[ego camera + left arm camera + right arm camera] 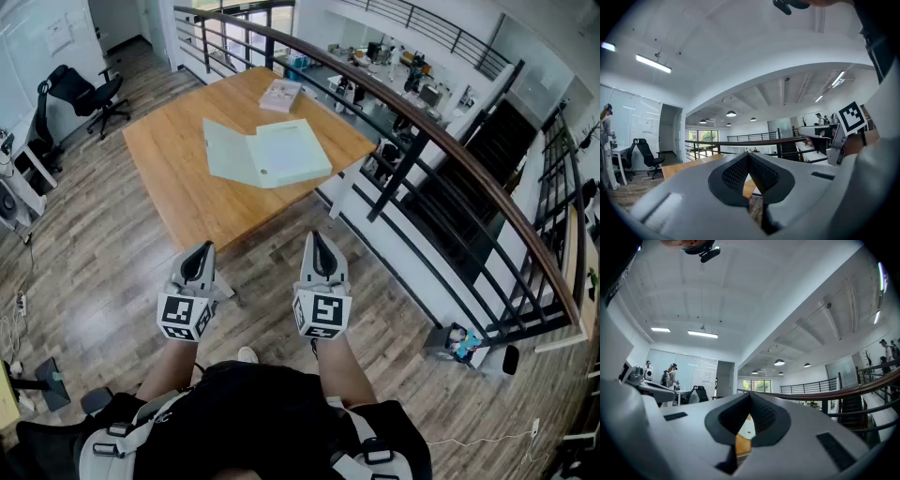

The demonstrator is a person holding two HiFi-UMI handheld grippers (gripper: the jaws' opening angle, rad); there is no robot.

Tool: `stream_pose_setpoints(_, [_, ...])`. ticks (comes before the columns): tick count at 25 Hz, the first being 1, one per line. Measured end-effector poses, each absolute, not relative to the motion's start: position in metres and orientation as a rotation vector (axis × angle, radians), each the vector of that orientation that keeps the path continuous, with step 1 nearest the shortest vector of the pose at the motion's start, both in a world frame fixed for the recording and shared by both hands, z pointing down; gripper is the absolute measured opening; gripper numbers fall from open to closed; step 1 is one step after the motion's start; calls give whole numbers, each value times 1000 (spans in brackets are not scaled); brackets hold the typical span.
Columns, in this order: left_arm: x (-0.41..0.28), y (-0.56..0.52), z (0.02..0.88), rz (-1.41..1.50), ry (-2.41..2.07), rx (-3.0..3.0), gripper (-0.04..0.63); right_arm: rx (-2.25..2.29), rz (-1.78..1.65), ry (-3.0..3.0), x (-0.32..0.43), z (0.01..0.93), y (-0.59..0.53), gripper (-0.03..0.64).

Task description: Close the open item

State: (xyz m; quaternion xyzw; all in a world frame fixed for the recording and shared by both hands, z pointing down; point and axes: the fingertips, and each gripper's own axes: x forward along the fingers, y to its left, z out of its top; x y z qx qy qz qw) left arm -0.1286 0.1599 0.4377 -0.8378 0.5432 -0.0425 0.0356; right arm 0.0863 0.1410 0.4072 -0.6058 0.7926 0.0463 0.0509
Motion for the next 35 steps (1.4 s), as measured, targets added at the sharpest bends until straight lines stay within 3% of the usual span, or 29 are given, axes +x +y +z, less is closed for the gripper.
stream_pose_setpoints(24, [-202,121,464,-77,1677,-2630,0,-1885,151,2434,14,425,112,3])
stream_pose_setpoints(35, [-207,43,479,-117,1767,-2587,0,-1842,87,2495,17,452,14,3])
